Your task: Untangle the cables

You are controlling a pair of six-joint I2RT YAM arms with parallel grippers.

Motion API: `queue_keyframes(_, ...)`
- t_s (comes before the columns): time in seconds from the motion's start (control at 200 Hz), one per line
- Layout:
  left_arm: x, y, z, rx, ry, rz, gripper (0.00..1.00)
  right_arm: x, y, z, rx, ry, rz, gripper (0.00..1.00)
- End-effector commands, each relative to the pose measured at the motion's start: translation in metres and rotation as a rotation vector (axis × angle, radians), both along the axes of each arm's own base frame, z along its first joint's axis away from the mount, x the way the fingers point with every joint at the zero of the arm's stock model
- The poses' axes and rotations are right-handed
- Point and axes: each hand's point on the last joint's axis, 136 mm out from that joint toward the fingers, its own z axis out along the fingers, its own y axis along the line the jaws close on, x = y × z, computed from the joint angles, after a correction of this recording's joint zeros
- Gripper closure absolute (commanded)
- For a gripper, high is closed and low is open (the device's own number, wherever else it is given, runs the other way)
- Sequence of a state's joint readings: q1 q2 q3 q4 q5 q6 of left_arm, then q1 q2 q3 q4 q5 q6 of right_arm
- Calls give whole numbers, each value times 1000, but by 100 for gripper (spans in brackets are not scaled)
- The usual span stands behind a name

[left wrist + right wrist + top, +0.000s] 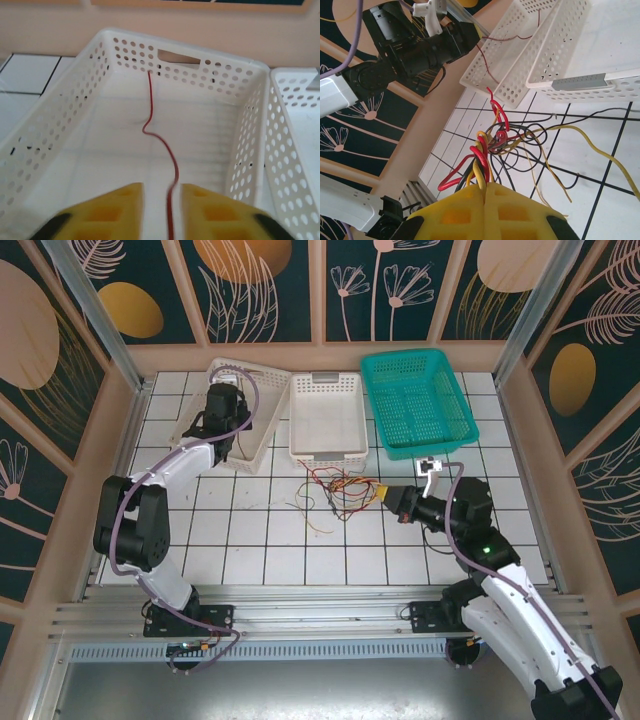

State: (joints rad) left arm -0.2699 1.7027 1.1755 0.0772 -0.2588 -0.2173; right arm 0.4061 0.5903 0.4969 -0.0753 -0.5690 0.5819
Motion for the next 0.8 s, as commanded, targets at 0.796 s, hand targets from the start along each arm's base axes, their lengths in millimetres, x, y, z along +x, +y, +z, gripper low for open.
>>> queue_keyframes(0.796, -131, -80, 95, -514, -98, -259, 14, 9, 19, 11, 48, -78, 69, 100)
